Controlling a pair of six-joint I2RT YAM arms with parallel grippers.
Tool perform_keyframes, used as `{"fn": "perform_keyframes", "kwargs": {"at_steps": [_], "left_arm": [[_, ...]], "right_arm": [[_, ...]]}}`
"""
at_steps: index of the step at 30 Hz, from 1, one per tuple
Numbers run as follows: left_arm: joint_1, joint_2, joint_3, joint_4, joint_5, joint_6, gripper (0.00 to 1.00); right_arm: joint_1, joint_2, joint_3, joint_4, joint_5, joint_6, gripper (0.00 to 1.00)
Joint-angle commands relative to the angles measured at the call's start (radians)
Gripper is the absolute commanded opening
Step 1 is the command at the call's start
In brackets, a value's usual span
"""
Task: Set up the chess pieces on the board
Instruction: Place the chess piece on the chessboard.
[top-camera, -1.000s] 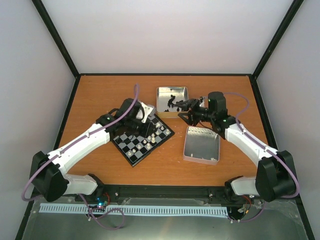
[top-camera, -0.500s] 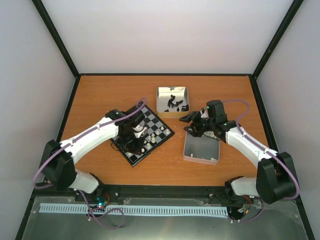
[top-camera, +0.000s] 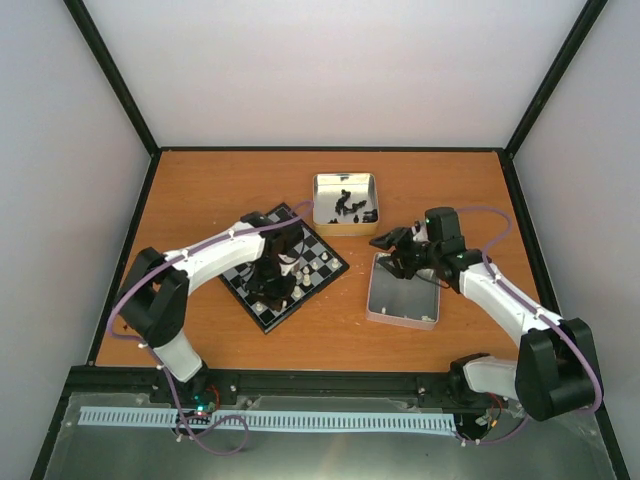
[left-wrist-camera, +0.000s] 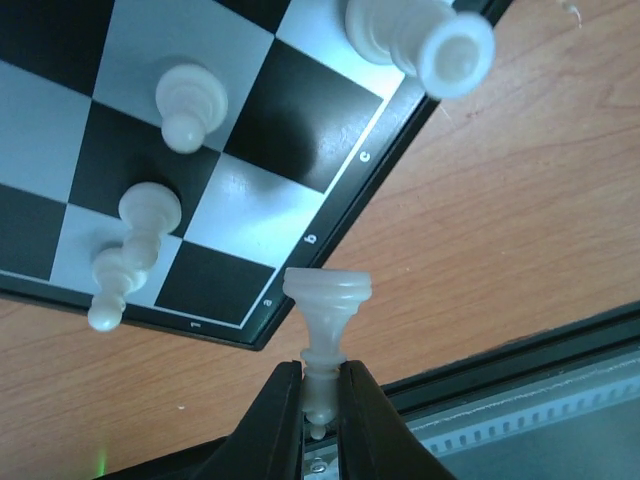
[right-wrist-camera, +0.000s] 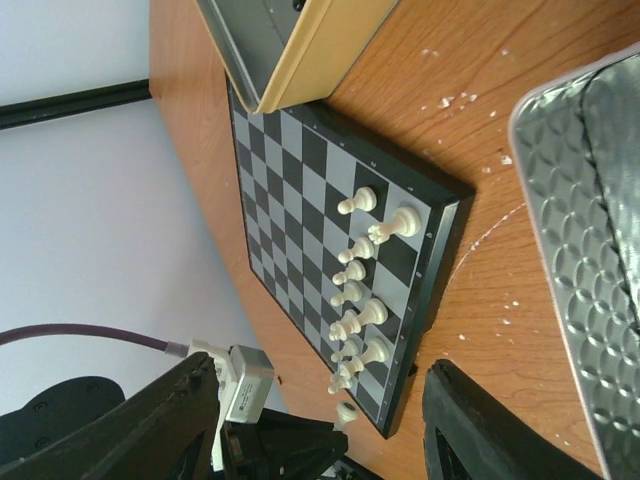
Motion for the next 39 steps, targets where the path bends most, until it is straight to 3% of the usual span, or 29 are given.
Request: {"fn": "perform_keyframes", "kwargs": {"at_steps": [1,25,39], "left_arm": [[-0.004,0.052,0.073,-0.012,-0.020,0.014,0.02],[-0.005,0.186,0.135,-0.028,-0.045,0.018,0.12],[-0.005,0.178,0.134,-0.012,-0.039,0.020,0.10]], "right_arm": [[-0.027,-0.028,-0.024,0.011,-0.001,-0.018,0.57],[-0.094,-0.095,-0.085,0.011,-0.031,-0.033,0.57],[-0.102,-0.114,-0.103,0.011,-0.028,-0.028,0.57]]}}
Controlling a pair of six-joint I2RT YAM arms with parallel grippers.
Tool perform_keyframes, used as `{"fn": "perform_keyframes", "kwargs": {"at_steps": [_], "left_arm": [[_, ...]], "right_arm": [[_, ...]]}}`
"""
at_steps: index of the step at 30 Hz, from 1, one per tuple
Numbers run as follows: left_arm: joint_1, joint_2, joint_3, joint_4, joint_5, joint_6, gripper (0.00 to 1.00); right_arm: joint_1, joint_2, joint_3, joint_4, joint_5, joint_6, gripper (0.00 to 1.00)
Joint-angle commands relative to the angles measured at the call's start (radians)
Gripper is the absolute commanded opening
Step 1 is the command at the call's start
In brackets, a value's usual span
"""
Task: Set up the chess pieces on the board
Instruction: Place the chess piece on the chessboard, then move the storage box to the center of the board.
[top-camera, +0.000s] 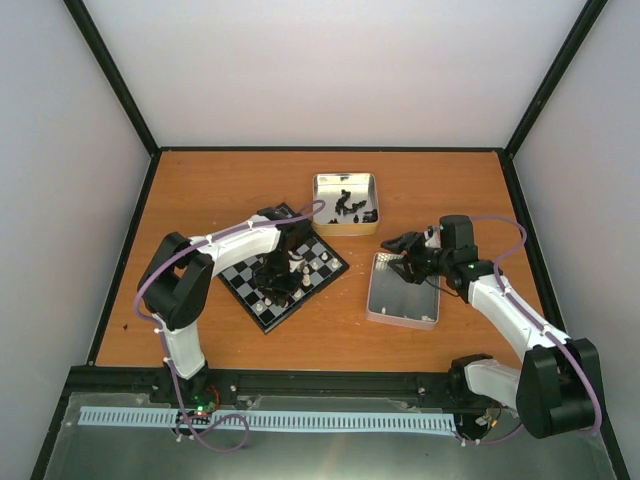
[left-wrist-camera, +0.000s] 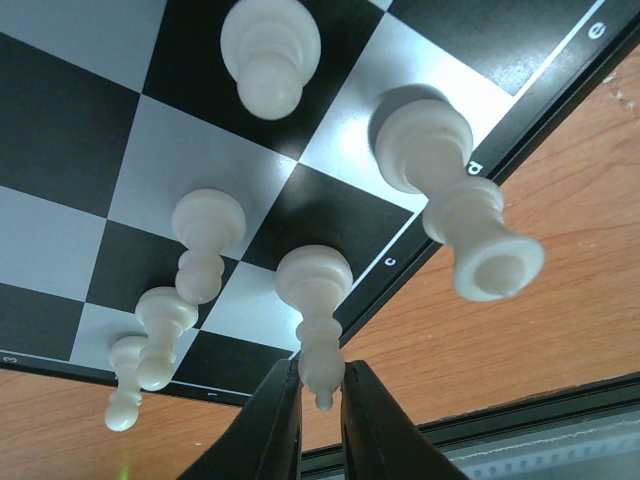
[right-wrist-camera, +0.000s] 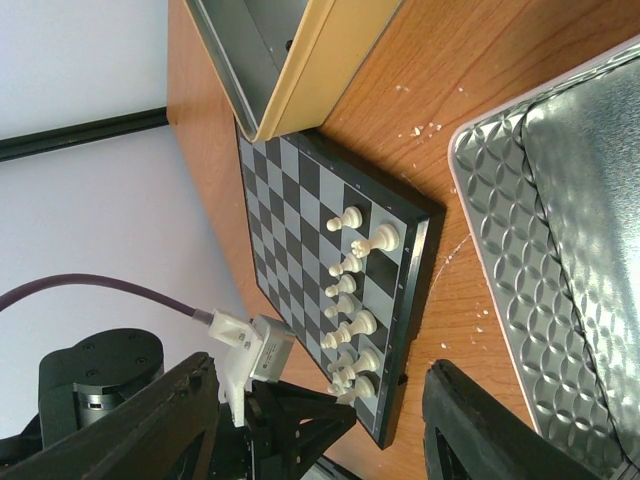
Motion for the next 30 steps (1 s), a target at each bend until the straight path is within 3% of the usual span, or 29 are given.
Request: {"fn": "perform_keyframes", "kwargs": {"at_steps": [1,14,23,27,30], "left_arm": [[-0.005,-0.001,0.033,0.007,0.017,0.014,0.09],[-0.005,0.010,0.043,0.021,0.007,0.010,0.08],[-0.005,-0.021,0.074,0.005,0.026,-0.009,0.22],[-0.005,-0.074,0.094,-0.003,0.038,-0.016,0.28],[-0.005,-0.141,0.110,0.010,0.050,-0.001,0.32]], "right_arm": [[-0.010,-0.022,-0.013,-0.001,-0.003,-0.009,0.57],[-0.017,-0.035,-0.021,-0.010,-0.002,-0.013,0.57],[-0.019,-0.038,-0.014,-0.051,0.005,-0.048,0.57],[-0.019,-0.035,0.024,-0.156,0.040,-0.155,0.57],[-0.018,-0.009,0.096,-0.328,0.126,-0.383,0.56]]}}
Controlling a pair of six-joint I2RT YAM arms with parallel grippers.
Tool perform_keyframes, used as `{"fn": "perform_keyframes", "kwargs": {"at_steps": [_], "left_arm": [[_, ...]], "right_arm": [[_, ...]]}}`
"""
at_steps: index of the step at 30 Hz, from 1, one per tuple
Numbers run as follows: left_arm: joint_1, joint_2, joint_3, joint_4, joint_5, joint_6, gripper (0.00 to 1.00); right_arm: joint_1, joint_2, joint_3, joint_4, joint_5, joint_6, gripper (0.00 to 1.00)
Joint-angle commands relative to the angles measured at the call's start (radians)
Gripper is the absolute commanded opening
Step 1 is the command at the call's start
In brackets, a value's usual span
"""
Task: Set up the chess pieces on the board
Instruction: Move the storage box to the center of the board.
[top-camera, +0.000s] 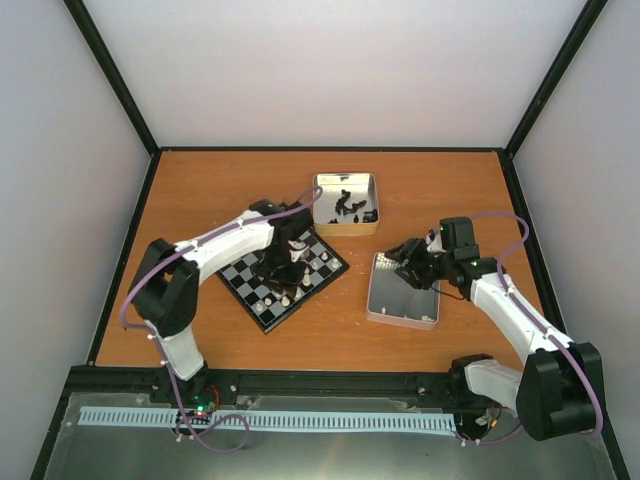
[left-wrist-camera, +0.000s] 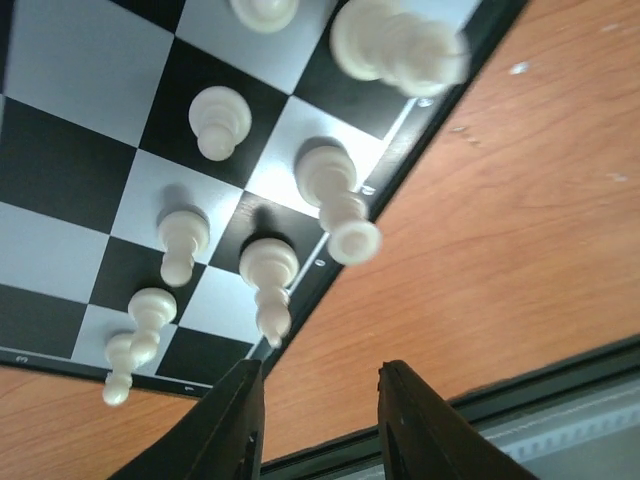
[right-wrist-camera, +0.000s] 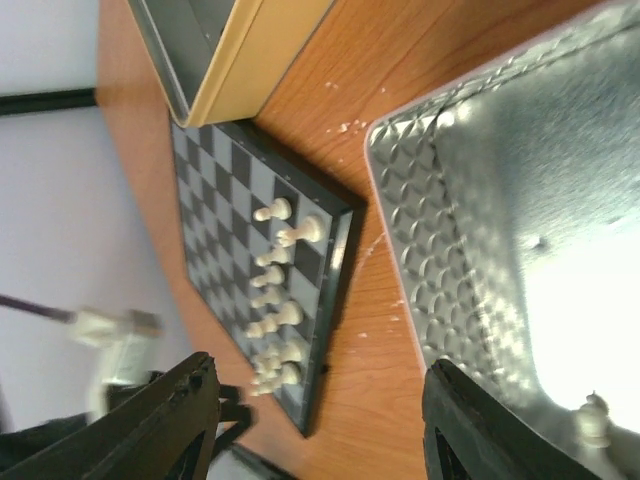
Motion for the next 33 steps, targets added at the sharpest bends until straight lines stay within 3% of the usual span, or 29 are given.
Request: {"fn": "perform_keyframes", "kwargs": {"at_steps": [1,6,13,24,33], "left_arm": [[-0.005,-0.127,0.059,0.016,0.024,0.012,0.33],[-0.005,-0.208,0.048,0.138,-0.031,0.045,0.40],[-0.005,-0.270,0.035,0.376,-0.055,0.044,0.41],[-0.004,-0.384,-0.009,0.616,-0.151,0.063,0.46],[-0.004,-0.389,-0.028,0.672,-0.173,0.069,0.47]], "right_arm": [[-0.009,0.024,0.118,-0.264,0.138,-0.333,0.56],[-0.002,0.096,0.204,-0.485,0.318,-0.572,0.56],[0.103,0.120,0.179,-0.633,0.492,-0.593,0.53],[0.283,0.138,0.091,-0.683,0.485,-0.489,0.46],[0.391,0.178,0.065,-0.658,0.415,-0.474,0.45]]}}
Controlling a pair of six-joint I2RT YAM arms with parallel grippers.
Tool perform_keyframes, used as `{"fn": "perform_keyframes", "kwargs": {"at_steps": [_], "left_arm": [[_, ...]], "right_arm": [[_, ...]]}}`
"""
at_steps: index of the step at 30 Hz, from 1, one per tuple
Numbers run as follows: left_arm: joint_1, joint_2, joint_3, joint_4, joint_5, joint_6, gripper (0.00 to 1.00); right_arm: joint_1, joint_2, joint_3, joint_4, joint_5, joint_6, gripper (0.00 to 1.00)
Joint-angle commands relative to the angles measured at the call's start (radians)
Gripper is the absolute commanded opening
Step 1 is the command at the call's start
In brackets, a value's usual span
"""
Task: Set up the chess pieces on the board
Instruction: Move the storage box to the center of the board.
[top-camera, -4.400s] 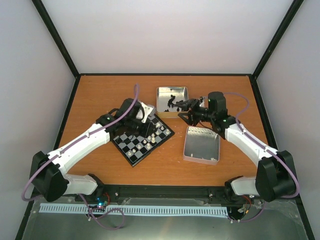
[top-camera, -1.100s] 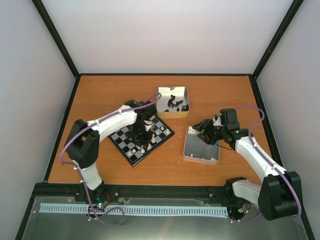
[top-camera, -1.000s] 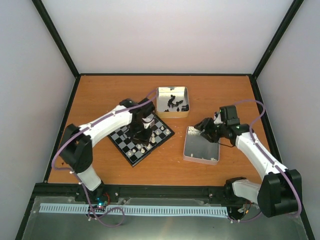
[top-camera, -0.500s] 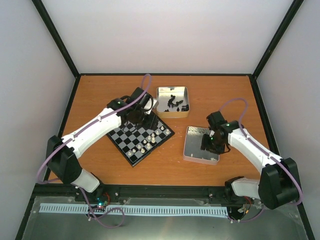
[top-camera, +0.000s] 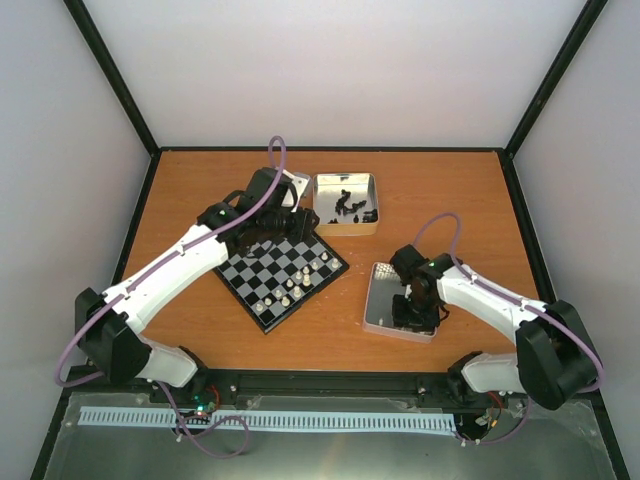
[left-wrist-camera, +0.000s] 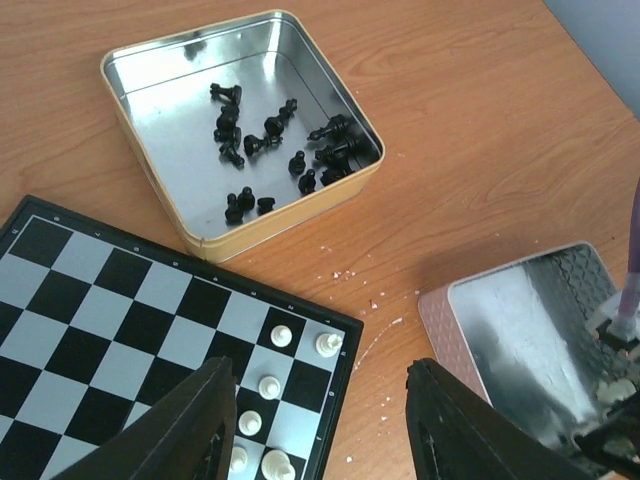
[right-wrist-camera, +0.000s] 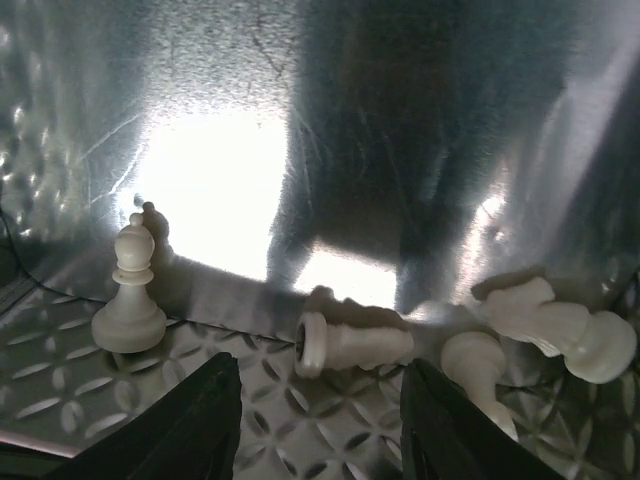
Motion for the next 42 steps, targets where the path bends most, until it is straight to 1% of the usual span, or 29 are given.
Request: {"fn": "perform_keyframes", "kwargs": {"at_steps": [1,5,10,15,19,24,29,31,33,35,39,42], "left_arm": [[-0.004,-0.004,-0.007,0.053,-0.026,0.021,0.47],[-0.004,0.001,-0.007,0.056,-0.038,0.026,0.47],[-0.003,0.010,0.001,0.056,-0.059,0.036,0.47],[-0.004,0.025,0.024,0.047,-0.086,0.045,0.47],[-0.003,0.026,0.029,0.059,-0.115,0.039,0.47],[0.000,0.014,0.008,0.088,-0.150,0.005,0.47],[0.023,-0.019,-0.057,0.133,-0.200,-0.034,0.48],[0.049,-0.024,-0.075,0.147,-0.192,-0.048,0.48],[0.085,-0.024,-0.089,0.170,-0.162,-0.062,0.48],[0.109,-0.014,-0.088,0.182,-0.129,-0.067,0.48],[0.119,0.006,-0.076,0.179,-0.125,-0.068,0.48],[0.122,0.005,-0.092,0.193,-0.117,-0.069,0.48]], "right_arm": [[0.058,0.009,-0.020,0.005,-0.048,0.031,0.45],[0.097,0.022,-0.058,0.020,-0.056,0.052,0.45],[0.100,0.081,-0.064,0.066,-0.011,0.044,0.44],[0.102,0.122,-0.073,0.126,0.030,0.043,0.41],[0.102,0.119,-0.074,0.189,0.096,0.050,0.37],[0.102,0.102,-0.011,0.243,0.213,0.049,0.29],[0.099,0.103,0.017,0.268,0.295,0.052,0.26],[0.097,0.102,0.031,0.259,0.311,0.046,0.25],[0.097,0.087,0.039,0.268,0.297,0.022,0.26],[0.095,0.087,0.046,0.273,0.266,-0.007,0.30],[0.094,0.107,0.053,0.226,0.230,-0.017,0.41],[0.095,0.093,0.042,0.196,0.240,-0.022,0.43]]}}
